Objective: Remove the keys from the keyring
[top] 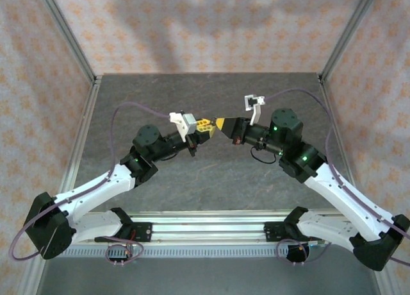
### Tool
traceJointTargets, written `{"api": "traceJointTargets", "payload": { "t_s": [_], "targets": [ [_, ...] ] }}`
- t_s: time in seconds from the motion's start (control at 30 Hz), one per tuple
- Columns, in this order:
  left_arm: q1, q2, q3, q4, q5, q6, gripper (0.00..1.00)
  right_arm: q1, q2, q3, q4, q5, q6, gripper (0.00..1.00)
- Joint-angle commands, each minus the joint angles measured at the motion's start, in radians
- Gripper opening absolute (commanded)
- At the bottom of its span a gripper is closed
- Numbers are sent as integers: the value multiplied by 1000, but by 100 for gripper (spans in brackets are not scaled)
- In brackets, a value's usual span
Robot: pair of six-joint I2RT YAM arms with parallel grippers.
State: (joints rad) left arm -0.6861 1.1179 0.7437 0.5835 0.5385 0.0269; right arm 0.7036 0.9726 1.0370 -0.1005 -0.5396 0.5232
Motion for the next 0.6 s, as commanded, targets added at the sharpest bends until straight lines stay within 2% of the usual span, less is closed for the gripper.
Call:
{"api": "traceJointTargets", "payload": {
  "t_s": [0.0, 0.07, 0.23, 0.57],
  "targets": [
    [2, -40, 23, -32, -26, 13, 0, -6, -41, -16, 40, 25, -36, 0],
    [2, -50, 38, -74, -28, 7, 0, -6, -52, -24, 38, 32, -65, 0],
    [7, -48, 135, -306, 15, 5, 0, -6, -114, -70, 44, 49, -198, 0],
    [17, -31, 224, -479, 90, -4, 0, -2, -217, -160, 85, -16, -426, 0]
  ]
}}
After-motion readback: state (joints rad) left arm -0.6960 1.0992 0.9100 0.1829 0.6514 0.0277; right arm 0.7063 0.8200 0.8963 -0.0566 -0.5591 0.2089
